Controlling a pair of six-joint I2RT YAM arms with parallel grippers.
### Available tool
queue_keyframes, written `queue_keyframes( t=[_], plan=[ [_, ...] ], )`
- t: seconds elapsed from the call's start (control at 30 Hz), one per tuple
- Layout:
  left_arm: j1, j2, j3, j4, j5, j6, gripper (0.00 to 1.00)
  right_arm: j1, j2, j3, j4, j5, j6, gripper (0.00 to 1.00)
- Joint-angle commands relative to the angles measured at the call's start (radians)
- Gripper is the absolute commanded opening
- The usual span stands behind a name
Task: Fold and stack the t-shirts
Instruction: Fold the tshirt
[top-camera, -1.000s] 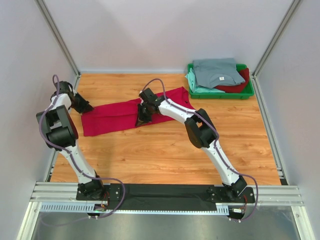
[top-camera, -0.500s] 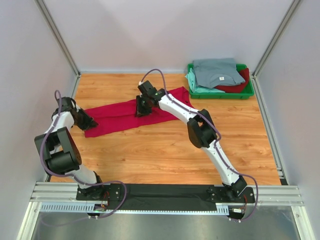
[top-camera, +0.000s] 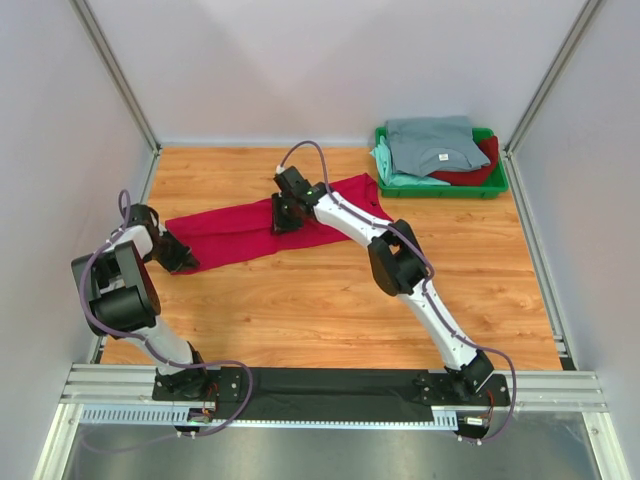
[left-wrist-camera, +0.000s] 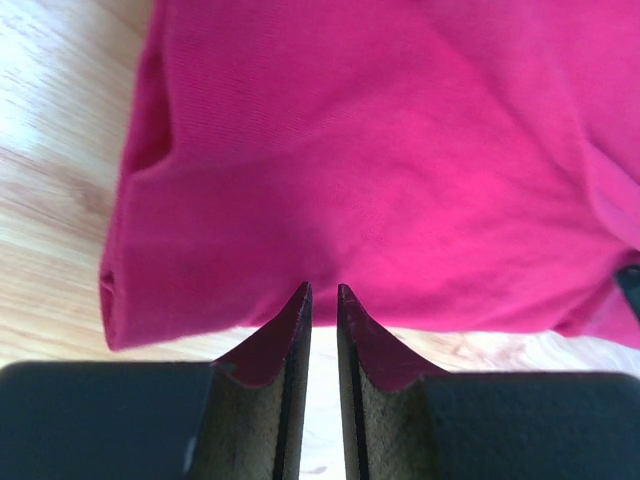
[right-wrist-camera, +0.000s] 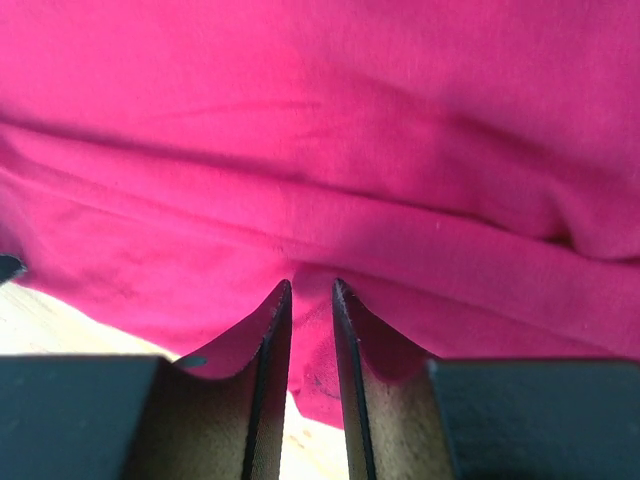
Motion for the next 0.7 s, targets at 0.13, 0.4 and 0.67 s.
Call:
queue_keyframes(
  t=[0.13, 0.4, 0.67],
  plan=[
    [-0.003, 0.029, 0.001, -0.034, -0.069, 0.018, 0.22, -0.02, 0.055, 0.054, 0.07, 0.053, -0.01, 0.25],
    [0.002, 0.009, -0.009, -0.071, -0.106, 0.043, 0.21, -0.056, 0.082, 0.095, 0.143, 0.048, 0.005, 0.26],
    [0.011, 0.008, -0.009, -0.086, -0.115, 0.06, 0.2, -0.106, 0.078, 0.096, 0.255, 0.016, 0.099, 0.27]
  ],
)
